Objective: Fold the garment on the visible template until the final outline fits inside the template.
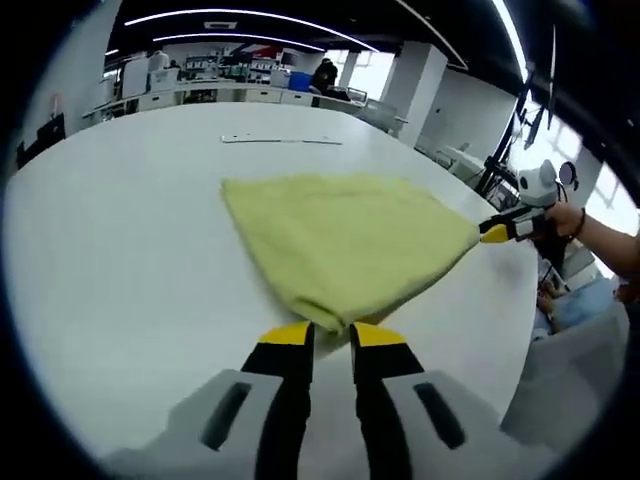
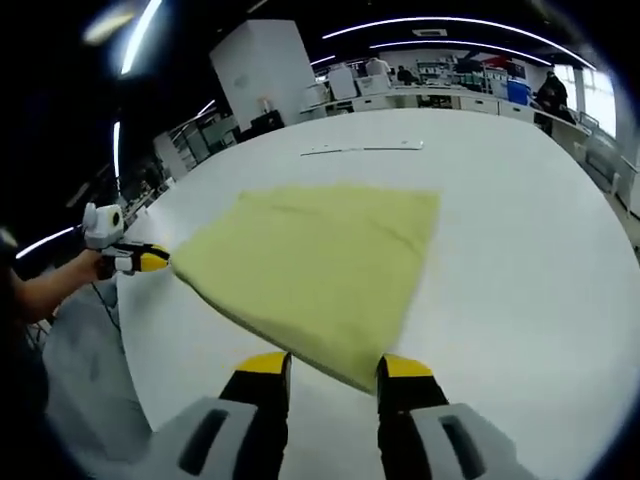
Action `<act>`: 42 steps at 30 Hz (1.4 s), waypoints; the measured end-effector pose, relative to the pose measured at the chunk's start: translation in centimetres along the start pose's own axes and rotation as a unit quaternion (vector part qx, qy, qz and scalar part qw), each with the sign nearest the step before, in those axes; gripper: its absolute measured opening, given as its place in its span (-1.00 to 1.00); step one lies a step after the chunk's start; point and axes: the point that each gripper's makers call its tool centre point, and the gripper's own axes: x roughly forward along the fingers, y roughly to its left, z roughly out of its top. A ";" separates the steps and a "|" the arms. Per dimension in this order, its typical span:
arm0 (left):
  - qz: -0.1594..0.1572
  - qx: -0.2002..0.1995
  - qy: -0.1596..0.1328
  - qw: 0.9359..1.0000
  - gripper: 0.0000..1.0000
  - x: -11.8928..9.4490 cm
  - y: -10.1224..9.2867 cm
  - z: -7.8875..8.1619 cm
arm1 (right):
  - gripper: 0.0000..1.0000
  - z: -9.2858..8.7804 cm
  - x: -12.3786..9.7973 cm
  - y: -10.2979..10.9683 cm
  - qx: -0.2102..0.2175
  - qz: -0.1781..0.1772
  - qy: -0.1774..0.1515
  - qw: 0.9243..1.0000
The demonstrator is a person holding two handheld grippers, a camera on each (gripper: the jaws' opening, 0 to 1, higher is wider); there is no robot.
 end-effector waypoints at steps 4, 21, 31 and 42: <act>0.002 -0.008 0.000 1.000 -0.86 0.3 0.3 0.0 | -0.53 0.1 -0.1 -0.4 0.000 -0.006 -0.004 1.000; -0.001 -0.002 0.001 1.000 -1.00 0.1 0.3 0.0 | -1.00 0.3 -0.4 -1.4 0.013 -0.024 -0.015 1.000; 0.012 0.020 0.012 1.000 -1.00 -0.6 0.8 0.0 | -1.00 0.6 -0.9 -1.6 0.027 -0.023 -0.029 0.999; 0.021 0.059 0.034 0.997 -1.00 -1.5 1.1 -0.4 | -1.00 0.3 -1.2 -1.7 0.022 -0.027 -0.025 0.999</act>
